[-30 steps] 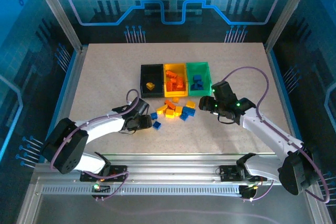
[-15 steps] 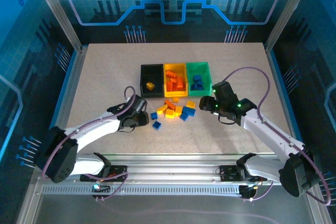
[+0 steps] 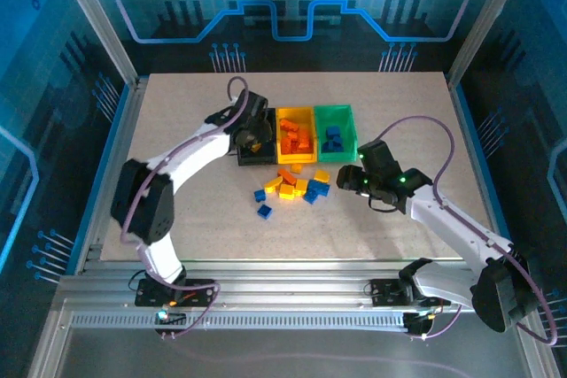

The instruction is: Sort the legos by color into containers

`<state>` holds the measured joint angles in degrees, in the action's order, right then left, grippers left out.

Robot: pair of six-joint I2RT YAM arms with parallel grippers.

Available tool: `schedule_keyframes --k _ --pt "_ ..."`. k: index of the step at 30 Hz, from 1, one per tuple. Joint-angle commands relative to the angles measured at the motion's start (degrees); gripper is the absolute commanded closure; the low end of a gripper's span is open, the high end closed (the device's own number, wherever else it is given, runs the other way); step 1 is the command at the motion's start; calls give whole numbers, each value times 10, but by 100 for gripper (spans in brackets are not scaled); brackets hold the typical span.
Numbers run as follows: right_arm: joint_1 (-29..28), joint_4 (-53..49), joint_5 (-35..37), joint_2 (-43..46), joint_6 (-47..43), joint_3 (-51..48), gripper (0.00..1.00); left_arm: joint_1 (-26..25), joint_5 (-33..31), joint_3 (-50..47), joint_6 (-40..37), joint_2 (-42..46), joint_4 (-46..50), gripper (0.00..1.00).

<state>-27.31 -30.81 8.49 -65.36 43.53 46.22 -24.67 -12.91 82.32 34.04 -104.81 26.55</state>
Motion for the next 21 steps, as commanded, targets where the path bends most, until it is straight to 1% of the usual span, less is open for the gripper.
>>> schedule_keyframes --k 1,2,4,7,10,13,14,18,21 --pt "6 -1 -3 17 3 -10 34 8 -24 76 -16 -57 52 62" --pt "6 0 -6 17 3 -11 34 8 -26 93 -17 -73 61 59" --pt "6 0 -13 17 0 -13 34 8 -34 118 -19 -97 79 51" --pt "6 0 -20 16 -6 -16 34 8 -26 119 -17 -93 75 38" --pt "6 0 -23 14 -10 -16 34 2 -7 103 -13 -56 60 25" --pt "6 2 -26 9 -14 -12 33 -15 7 69 -14 1 38 5" --pt "6 2 -27 6 -14 -11 33 -24 12 52 -15 24 29 1" --pt "4 7 -31 -8 -13 -11 33 -58 48 -34 -4 114 13 1" --pt "3 10 -31 -14 -9 -11 33 -93 54 -126 -1 178 -10 1"
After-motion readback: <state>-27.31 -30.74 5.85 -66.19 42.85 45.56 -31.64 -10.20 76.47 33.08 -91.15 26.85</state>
